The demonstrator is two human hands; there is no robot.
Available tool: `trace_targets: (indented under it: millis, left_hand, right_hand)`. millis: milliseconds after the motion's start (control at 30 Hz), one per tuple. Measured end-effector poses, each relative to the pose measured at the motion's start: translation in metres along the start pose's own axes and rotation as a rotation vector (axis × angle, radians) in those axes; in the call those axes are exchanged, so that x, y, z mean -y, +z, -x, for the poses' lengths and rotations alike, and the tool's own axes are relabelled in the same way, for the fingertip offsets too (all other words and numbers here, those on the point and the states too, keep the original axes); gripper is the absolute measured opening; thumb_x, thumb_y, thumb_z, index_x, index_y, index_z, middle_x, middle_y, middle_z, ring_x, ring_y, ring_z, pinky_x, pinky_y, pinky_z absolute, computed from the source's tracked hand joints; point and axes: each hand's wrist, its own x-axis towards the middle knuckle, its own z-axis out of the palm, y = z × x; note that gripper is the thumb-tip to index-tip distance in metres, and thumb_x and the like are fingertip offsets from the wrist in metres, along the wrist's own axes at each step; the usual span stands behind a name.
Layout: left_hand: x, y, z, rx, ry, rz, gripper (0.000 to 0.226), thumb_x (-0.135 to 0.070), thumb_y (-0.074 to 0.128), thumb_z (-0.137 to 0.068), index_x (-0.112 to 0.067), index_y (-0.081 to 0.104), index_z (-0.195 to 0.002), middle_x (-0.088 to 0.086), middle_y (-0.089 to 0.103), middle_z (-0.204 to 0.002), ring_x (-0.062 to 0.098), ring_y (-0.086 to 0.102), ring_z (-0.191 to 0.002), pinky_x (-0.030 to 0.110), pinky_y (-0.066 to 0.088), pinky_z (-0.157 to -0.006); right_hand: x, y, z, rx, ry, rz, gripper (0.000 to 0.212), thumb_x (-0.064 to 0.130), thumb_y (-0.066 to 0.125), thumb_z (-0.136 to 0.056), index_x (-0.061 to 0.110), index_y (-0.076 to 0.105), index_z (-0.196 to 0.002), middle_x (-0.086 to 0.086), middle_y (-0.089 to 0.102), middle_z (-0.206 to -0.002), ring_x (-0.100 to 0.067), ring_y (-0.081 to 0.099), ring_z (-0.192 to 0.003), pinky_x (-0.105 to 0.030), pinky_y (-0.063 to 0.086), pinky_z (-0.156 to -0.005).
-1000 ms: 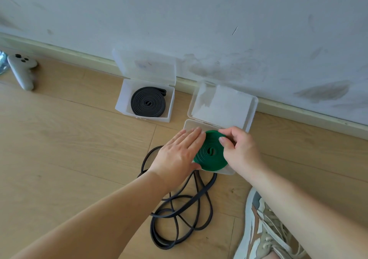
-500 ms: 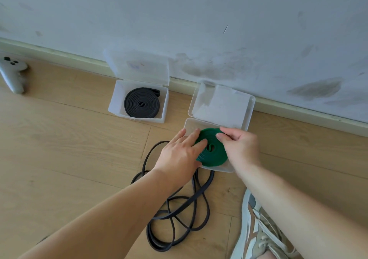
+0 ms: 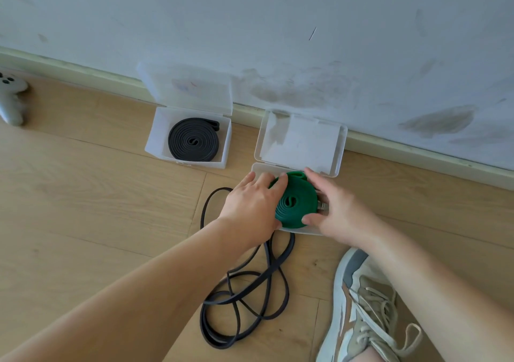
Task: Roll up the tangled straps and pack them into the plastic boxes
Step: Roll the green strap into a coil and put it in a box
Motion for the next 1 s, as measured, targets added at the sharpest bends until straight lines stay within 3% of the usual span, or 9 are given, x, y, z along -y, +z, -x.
trace_targets:
  millis: [133,267,400,567,667,800,1000]
  left_hand:
    - [0.002,-0.004,-0.006,0.052,0.002,-0.006,0.098,-0.048,0.074,-0.088,-0.026,0.016,-0.163,0.001,0.040,-0.151,0.028,0.030,-0.150,0.034,0.011,-0.127]
    - [0.009,-0.005,-0.008,0.059,0.022,0.044,0.092,-0.054,0.070,-0.091,-0.028,0.019,-0.163,-0.002,0.041,-0.151,0.026,0.030,-0.150,0.033,0.013,-0.127]
    - [0.008,-0.004,-0.008,0.057,0.026,0.027,0.092,-0.054,0.069,-0.091,-0.028,0.017,-0.163,-0.002,0.041,-0.151,0.025,0.031,-0.149,0.032,0.011,-0.126]
    - [0.010,-0.005,-0.011,0.093,0.072,-0.034,0.099,-0.059,0.069,-0.089,-0.035,0.010,-0.164,0.000,0.041,-0.144,0.022,0.036,-0.140,0.033,0.021,-0.123]
    - [0.007,-0.006,-0.014,0.093,0.087,-0.086,0.098,-0.059,0.070,-0.088,-0.034,0.012,-0.163,0.001,0.043,-0.142,0.022,0.038,-0.138,0.033,0.019,-0.124]
    - [0.003,-0.001,-0.018,0.117,0.070,-0.092,0.098,-0.058,0.070,-0.088,-0.037,0.010,-0.163,0.002,0.041,-0.146,0.028,0.028,-0.150,0.035,0.006,-0.127]
    - [-0.001,0.004,-0.022,0.129,0.044,-0.115,0.099,-0.060,0.069,-0.088,-0.036,0.010,-0.164,0.003,0.041,-0.147,0.028,0.030,-0.151,0.036,0.003,-0.128]
  right_hand:
    - [-0.004,-0.002,-0.001,0.024,-0.029,0.027,0.095,0.019,0.078,-0.089,0.044,0.020,-0.160,0.011,0.033,-0.163,-0.014,0.035,-0.149,-0.021,0.029,-0.112]
    - [-0.001,0.002,0.000,-0.015,-0.082,0.089,0.099,0.019,0.077,-0.090,0.059,0.015,-0.155,0.012,0.040,-0.156,-0.014,0.046,-0.138,-0.032,0.043,-0.112]
    - [0.007,0.000,-0.006,-0.033,-0.067,0.251,0.098,0.020,0.080,-0.086,0.046,0.019,-0.159,0.003,0.041,-0.159,-0.023,0.050,-0.136,-0.036,0.049,-0.105]
    - [0.009,-0.001,-0.010,-0.010,-0.061,0.197,0.099,0.013,0.083,-0.080,0.042,0.027,-0.156,0.003,0.049,-0.150,-0.021,0.054,-0.129,-0.034,0.049,-0.100]
    - [0.002,0.004,-0.011,-0.023,-0.072,0.175,0.096,0.012,0.082,-0.080,0.038,0.029,-0.156,0.004,0.051,-0.148,-0.020,0.053,-0.130,-0.037,0.049,-0.104]
    - [-0.015,0.016,-0.007,-0.067,-0.093,0.109,0.095,0.011,0.080,-0.084,0.033,0.028,-0.160,0.004,0.041,-0.159,-0.015,0.039,-0.145,-0.036,0.039,-0.117]
    - [-0.018,0.021,-0.014,-0.086,-0.104,0.252,0.090,0.011,0.075,-0.086,0.025,0.027,-0.162,0.001,0.042,-0.156,-0.022,0.041,-0.142,-0.041,0.045,-0.111]
